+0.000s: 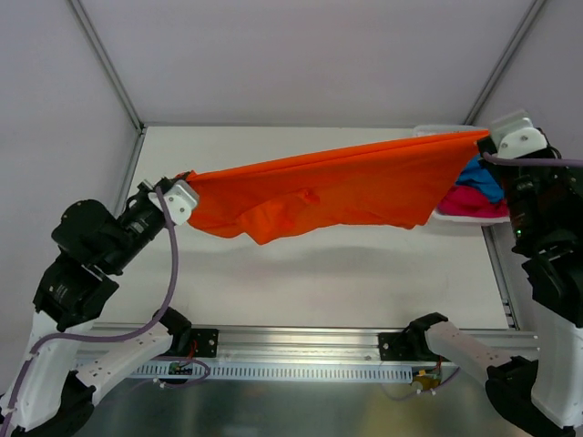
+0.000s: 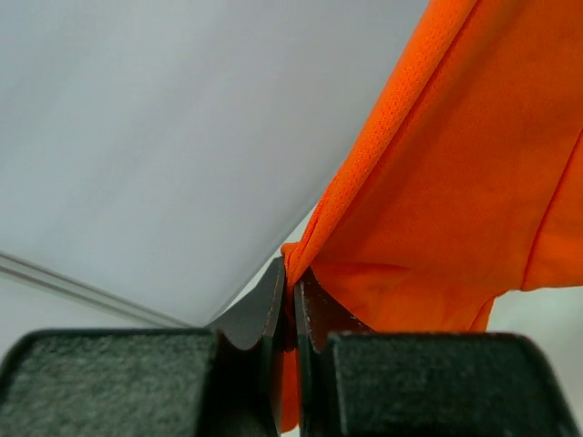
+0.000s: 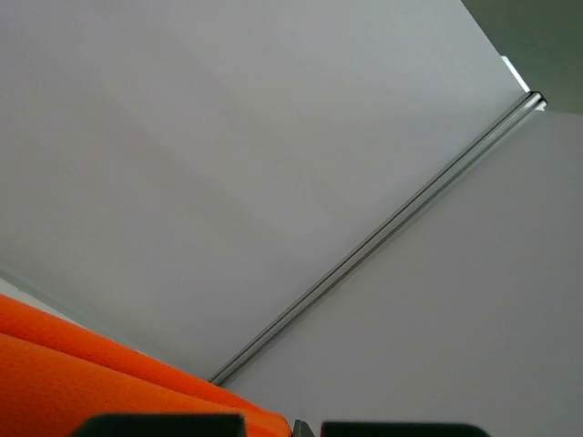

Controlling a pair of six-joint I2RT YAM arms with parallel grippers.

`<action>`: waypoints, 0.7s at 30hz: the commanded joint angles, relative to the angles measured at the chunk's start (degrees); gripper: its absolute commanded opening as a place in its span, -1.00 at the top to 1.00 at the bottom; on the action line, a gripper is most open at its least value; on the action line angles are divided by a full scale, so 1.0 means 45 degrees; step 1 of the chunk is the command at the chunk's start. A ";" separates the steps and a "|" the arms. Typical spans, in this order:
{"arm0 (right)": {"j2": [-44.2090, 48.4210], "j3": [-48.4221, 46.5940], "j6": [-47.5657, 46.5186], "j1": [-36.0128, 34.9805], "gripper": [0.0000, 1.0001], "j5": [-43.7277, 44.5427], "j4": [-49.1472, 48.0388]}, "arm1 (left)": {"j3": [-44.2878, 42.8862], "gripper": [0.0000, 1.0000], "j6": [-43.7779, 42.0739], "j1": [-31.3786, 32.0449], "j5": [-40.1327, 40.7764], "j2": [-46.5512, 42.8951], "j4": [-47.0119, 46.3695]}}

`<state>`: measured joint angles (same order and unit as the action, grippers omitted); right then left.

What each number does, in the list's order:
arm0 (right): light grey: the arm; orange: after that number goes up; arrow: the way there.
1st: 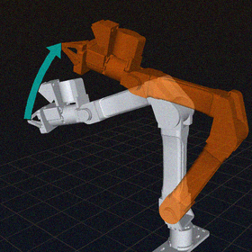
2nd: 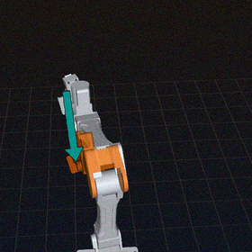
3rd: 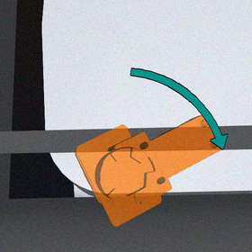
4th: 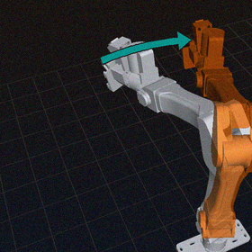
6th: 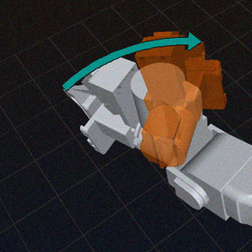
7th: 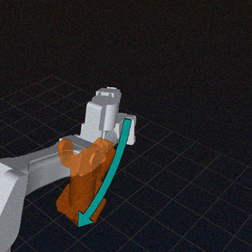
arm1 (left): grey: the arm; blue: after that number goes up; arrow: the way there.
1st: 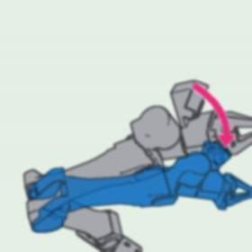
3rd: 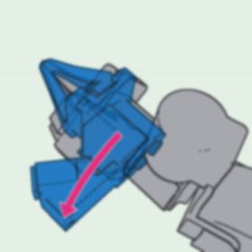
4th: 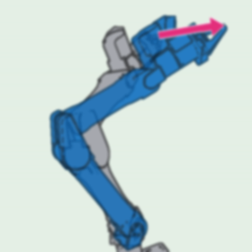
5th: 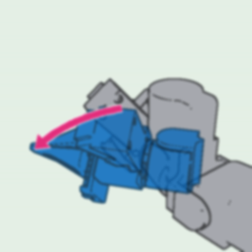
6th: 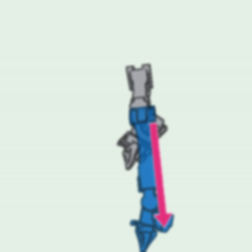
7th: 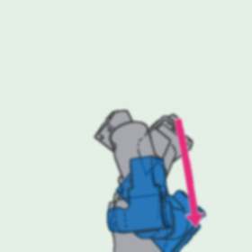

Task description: Fold and stack the t-shirts

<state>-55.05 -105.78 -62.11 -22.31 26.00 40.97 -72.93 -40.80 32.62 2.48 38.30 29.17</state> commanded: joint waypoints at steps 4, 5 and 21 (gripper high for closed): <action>0.1021 -0.0481 0.2061 0.1070 0.99 0.0474 0.1186 | -0.1334 1.00 0.1917 -0.0804 -0.0474 0.0354 0.3573; 0.1099 -0.0227 0.2237 0.1089 0.99 0.0453 0.1343 | -0.0908 1.00 0.1975 -0.0785 -0.0415 0.0471 0.3809; -0.6356 0.8407 0.1733 0.1207 0.99 0.0334 -0.5012 | 0.3842 1.00 0.0395 -0.2033 0.0600 0.6366 0.0537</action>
<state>-80.97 -69.32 -51.55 -17.54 22.57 32.36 -55.05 -36.10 25.69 1.32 65.34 40.05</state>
